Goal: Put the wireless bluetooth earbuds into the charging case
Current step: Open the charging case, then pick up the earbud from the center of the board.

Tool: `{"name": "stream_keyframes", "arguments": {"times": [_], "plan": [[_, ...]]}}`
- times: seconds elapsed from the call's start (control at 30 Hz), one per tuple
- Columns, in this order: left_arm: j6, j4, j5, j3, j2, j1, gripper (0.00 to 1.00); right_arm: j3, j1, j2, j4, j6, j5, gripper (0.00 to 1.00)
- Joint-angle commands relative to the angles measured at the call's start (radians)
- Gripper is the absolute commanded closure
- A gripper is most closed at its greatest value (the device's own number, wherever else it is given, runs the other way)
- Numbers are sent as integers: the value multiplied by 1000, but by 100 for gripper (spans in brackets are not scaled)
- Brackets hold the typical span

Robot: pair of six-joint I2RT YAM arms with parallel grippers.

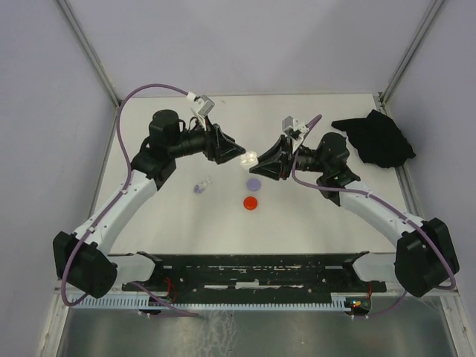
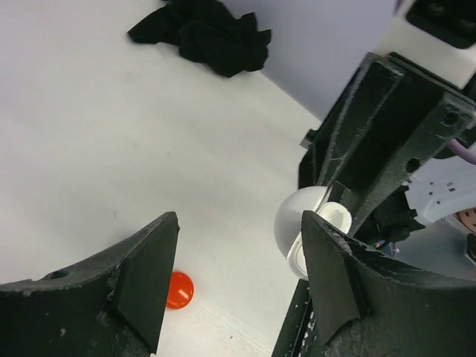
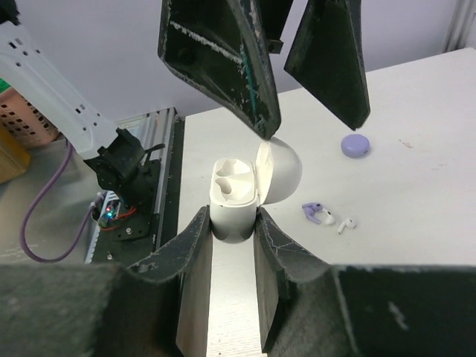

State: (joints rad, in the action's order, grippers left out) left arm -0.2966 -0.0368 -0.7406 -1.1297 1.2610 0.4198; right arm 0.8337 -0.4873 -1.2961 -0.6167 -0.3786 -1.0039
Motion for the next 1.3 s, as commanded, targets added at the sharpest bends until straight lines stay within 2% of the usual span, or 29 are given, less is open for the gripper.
{"name": "stream_keyframes", "arguments": {"times": [0.0,0.17,0.27,0.47,0.63,0.83,0.93,1.27], "plan": [[46,-151,204,-61,-10,-36,25,0,-7,62,140,156,31,98],[-13,-299,306,-30,-37,-112,23,-34,-7,100,242,237,71,98],[-51,-390,382,-7,-45,-149,16,-53,-8,109,265,253,76,98],[-59,-455,389,56,1,-186,13,-84,-7,116,272,259,74,98],[-54,-530,410,0,180,-186,18,-95,-7,115,272,266,74,98],[-37,-550,559,-58,337,-168,24,-103,-7,119,292,288,76,98],[4,-610,632,-125,443,-136,27,-107,-6,119,299,297,77,98],[72,-678,752,-273,644,-72,40,-102,-6,104,310,305,73,98]]}}
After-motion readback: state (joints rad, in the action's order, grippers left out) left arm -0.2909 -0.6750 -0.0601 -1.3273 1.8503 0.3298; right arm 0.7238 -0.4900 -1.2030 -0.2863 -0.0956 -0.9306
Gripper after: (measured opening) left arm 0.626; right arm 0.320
